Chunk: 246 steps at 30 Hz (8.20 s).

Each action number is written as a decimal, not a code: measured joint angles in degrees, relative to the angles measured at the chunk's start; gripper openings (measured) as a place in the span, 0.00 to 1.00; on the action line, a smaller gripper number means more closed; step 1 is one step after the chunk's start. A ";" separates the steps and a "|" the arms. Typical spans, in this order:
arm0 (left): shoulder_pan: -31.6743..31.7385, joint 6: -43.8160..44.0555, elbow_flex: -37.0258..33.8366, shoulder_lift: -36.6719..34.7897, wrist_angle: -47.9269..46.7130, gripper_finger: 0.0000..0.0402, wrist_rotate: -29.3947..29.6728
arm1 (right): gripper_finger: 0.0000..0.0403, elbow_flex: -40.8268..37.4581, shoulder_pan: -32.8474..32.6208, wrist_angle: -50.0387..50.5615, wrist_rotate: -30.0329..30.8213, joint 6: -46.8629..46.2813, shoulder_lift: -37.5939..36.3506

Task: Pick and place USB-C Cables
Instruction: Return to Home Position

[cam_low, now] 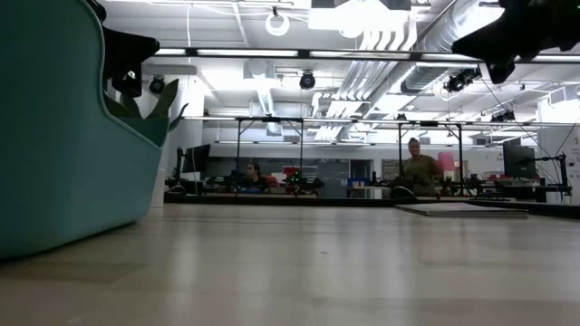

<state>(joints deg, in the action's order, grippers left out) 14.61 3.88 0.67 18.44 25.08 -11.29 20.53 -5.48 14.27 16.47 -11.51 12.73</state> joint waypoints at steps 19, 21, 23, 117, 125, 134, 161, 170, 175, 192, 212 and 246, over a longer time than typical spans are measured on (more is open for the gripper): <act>-0.02 0.00 0.02 0.04 -0.39 0.00 0.14 | 0.00 -17.68 -0.04 -18.81 -5.02 3.64 -12.58; -0.02 0.00 0.02 0.04 -0.39 0.00 0.13 | 0.00 -19.83 -0.04 -21.99 -5.63 3.91 -12.58; -0.02 0.00 0.02 0.04 -0.40 0.00 0.13 | 0.00 -19.96 -0.07 -20.85 -6.05 4.04 -12.45; -14.71 0.00 0.09 -18.08 -22.71 0.00 1.20 | 0.00 -19.86 -0.20 -16.20 -7.89 4.03 -11.99; -14.70 0.00 0.07 -18.08 -22.71 0.00 1.20 | 0.00 -19.86 -0.17 -16.18 -7.87 4.03 -11.99; -14.69 0.00 0.07 -18.08 -22.71 0.00 1.18 | 0.00 -19.86 -0.19 -16.18 -7.87 4.03 -11.99; -14.69 0.00 0.07 -18.08 -22.71 0.00 1.16 | 0.00 -19.86 -0.20 -16.19 -7.83 4.03 -11.99; -14.69 0.00 0.07 -18.08 -22.71 0.00 1.16 | 0.00 -19.86 -0.20 -16.19 -7.82 4.03 -11.99; -14.69 0.00 0.06 -18.08 -22.71 0.00 1.16 | 0.00 -19.86 -0.20 -16.19 -7.82 4.03 -11.99; -14.71 0.00 0.04 -18.08 -22.71 0.00 1.16 | 0.00 -19.86 -0.20 -16.20 -7.85 4.03 -11.99; -14.69 0.00 0.04 -18.06 -22.71 0.00 1.16 | 0.00 -19.86 -0.19 -16.19 -7.84 4.03 -11.99; -14.69 0.01 0.04 -18.06 -22.70 0.00 1.17 | 0.00 -19.86 -0.17 -16.18 -7.85 4.03 -11.97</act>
<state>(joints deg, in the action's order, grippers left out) -0.08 3.89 0.71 0.38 2.38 -10.12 0.67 -5.65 -1.91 8.62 -7.49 0.75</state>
